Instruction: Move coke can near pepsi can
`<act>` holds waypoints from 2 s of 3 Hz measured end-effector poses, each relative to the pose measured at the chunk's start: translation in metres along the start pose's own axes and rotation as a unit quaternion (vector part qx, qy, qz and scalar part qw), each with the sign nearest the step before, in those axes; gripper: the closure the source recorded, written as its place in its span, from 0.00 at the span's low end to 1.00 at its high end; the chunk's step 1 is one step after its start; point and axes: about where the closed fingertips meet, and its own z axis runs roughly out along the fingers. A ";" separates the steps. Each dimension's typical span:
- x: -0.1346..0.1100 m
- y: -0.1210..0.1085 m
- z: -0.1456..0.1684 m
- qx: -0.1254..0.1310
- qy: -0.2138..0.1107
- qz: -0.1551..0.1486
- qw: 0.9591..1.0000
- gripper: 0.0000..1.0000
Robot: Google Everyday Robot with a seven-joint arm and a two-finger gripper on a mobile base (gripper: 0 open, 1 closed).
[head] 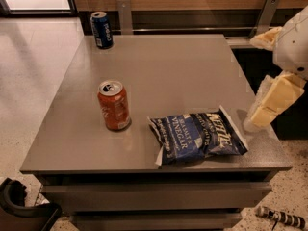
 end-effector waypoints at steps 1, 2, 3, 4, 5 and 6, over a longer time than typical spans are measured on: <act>-0.007 0.004 0.035 -0.013 -0.097 0.013 0.995 0.00; -0.026 0.014 0.062 -0.033 -0.198 0.014 0.980 0.00; -0.057 0.026 0.077 -0.056 -0.306 0.014 0.950 0.00; -0.099 0.035 0.062 -0.069 -0.395 0.030 0.916 0.00; -0.098 0.035 0.063 -0.069 -0.393 0.029 0.916 0.00; -0.104 0.037 0.068 -0.080 -0.405 0.029 0.910 0.00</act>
Offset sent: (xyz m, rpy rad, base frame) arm 0.0081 0.1110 -0.0255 0.8566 -0.0626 0.2307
